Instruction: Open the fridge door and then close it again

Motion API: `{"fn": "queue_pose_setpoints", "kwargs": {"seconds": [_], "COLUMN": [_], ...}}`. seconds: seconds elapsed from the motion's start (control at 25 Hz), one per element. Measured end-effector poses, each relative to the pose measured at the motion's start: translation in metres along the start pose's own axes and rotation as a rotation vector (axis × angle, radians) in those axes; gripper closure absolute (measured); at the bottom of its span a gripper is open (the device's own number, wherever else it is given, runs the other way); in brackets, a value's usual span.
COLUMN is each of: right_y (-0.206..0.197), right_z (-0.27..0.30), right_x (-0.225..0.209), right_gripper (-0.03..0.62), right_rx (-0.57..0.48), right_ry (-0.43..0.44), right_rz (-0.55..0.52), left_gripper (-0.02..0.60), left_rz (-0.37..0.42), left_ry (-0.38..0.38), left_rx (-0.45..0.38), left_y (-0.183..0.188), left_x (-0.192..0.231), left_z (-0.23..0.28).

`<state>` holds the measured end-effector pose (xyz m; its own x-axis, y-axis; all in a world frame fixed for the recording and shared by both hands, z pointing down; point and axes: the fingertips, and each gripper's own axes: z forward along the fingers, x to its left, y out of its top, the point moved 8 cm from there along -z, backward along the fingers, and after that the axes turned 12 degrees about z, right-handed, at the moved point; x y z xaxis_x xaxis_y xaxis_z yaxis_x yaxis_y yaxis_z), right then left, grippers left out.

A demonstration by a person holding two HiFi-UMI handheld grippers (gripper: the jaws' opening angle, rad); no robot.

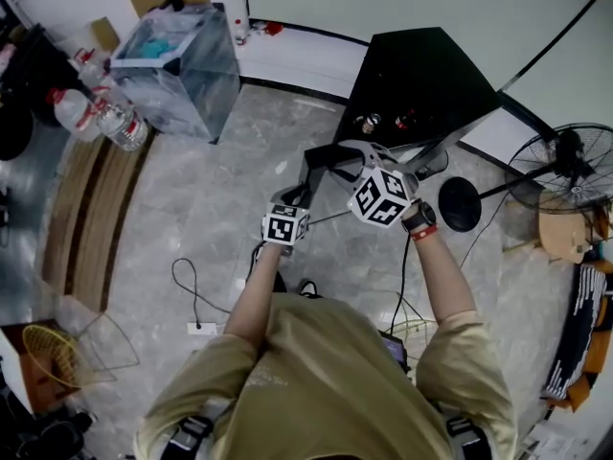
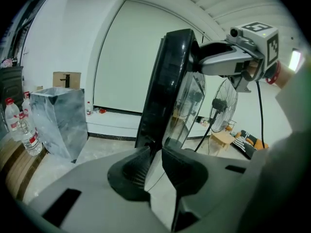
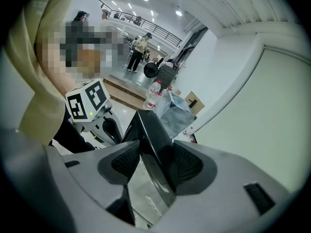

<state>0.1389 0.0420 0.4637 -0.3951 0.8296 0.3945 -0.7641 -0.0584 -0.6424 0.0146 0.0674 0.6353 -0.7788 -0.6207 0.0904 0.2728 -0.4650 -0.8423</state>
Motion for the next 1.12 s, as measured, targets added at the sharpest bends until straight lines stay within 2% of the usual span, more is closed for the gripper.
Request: {"fn": "queue_pose_setpoints", "kwargs": {"seconds": [0.44, 1.12], "right_y": [0.011, 0.023], "right_z": [0.019, 0.048], "right_x": [-0.019, -0.051], "right_gripper": [0.370, 0.375], "right_rx": [0.061, 0.099], "right_ry": [-0.011, -0.083], "right_rz": [0.027, 0.108], "left_gripper": [0.491, 0.491], "left_rz": [0.018, 0.068], "left_ry": [-0.028, -0.115], "left_rx": [0.001, 0.014], "left_y": [0.010, 0.035], "left_x": [0.028, 0.074], "left_z": [0.015, 0.044]}}
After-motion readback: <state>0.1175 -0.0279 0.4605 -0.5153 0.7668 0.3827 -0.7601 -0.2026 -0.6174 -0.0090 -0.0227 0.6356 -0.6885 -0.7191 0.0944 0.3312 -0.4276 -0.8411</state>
